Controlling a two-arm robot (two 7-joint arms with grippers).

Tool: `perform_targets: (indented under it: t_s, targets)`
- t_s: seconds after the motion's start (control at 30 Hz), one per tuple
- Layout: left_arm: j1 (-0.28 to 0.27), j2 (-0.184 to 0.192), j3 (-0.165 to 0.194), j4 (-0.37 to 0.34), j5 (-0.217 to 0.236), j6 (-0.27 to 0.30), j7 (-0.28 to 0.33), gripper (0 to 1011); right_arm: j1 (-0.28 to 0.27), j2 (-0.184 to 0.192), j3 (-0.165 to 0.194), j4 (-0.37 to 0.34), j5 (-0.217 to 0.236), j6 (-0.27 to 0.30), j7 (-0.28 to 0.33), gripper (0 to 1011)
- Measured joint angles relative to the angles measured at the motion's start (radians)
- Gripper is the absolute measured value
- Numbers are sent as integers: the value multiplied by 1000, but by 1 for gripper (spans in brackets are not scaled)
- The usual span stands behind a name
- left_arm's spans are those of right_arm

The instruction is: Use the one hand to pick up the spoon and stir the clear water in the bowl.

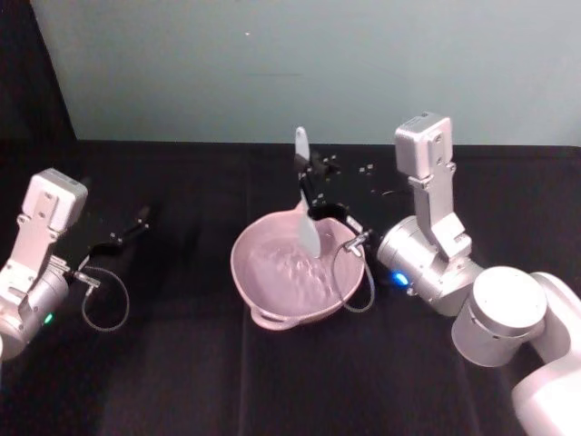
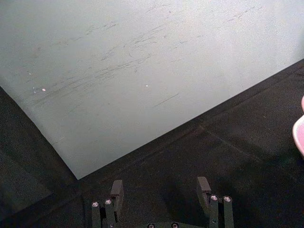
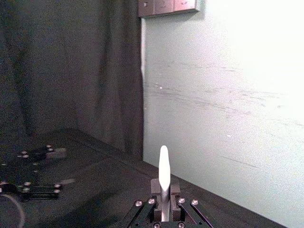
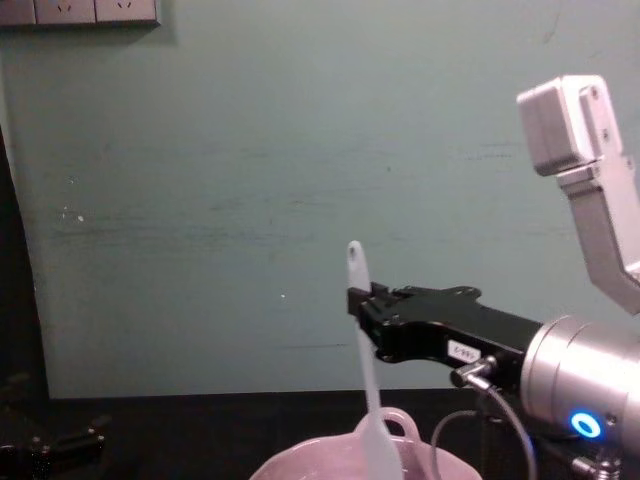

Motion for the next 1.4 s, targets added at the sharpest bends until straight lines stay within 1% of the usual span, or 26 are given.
perform_targets:
  t_s: [0.13, 0.23, 0.27, 0.4, 0.57, 0.6, 0.7, 0.73, 0.9, 1.03, 1.1, 1.23, 1.3, 1.33, 1.4]
  targets:
    - [0, 0, 0, 0, 0, 0, 0, 1011, -6, 14, 23, -16, -4, 14, 2, 110]
    - [0, 0, 0, 0, 0, 0, 0, 1011, -23, 34, 43, -49, 11, 42, 22, 110]
    - [0, 0, 0, 0, 0, 0, 0, 1011, -35, 47, 51, -70, 23, 57, 35, 109]
    - [0, 0, 0, 0, 0, 0, 0, 1011, -68, 75, 63, -122, 57, 88, 67, 110]
    - [0, 0, 0, 0, 0, 0, 0, 1011, -108, 104, 63, -177, 98, 112, 100, 110]
    - [0, 0, 0, 0, 0, 0, 0, 1011, -119, 111, 58, -191, 111, 122, 110, 110]
    - [0, 0, 0, 0, 0, 0, 0, 1011, -129, 118, 47, -204, 128, 135, 121, 110]
    - [0, 0, 0, 0, 0, 0, 0, 1011, -132, 120, 38, -210, 136, 143, 125, 110]
    - [0, 0, 0, 0, 0, 0, 0, 1011, -127, 114, 11, -213, 152, 159, 128, 110]
    - [0, 0, 0, 0, 0, 0, 0, 1011, -104, 100, -16, -193, 161, 162, 127, 110]
    - [0, 0, 0, 0, 0, 0, 0, 1011, -95, 93, -23, -184, 165, 160, 127, 110]
    - [0, 0, 0, 0, 0, 0, 0, 1011, -72, 70, -34, -149, 168, 128, 118, 110]
    - [0, 0, 0, 0, 0, 0, 0, 1011, -59, 52, -37, -123, 167, 100, 107, 110]
    - [0, 0, 0, 0, 0, 0, 0, 1011, -49, 40, -38, -101, 162, 77, 99, 109]
    - [0, 0, 0, 0, 0, 0, 0, 1011, -40, 28, -38, -78, 156, 57, 91, 109]
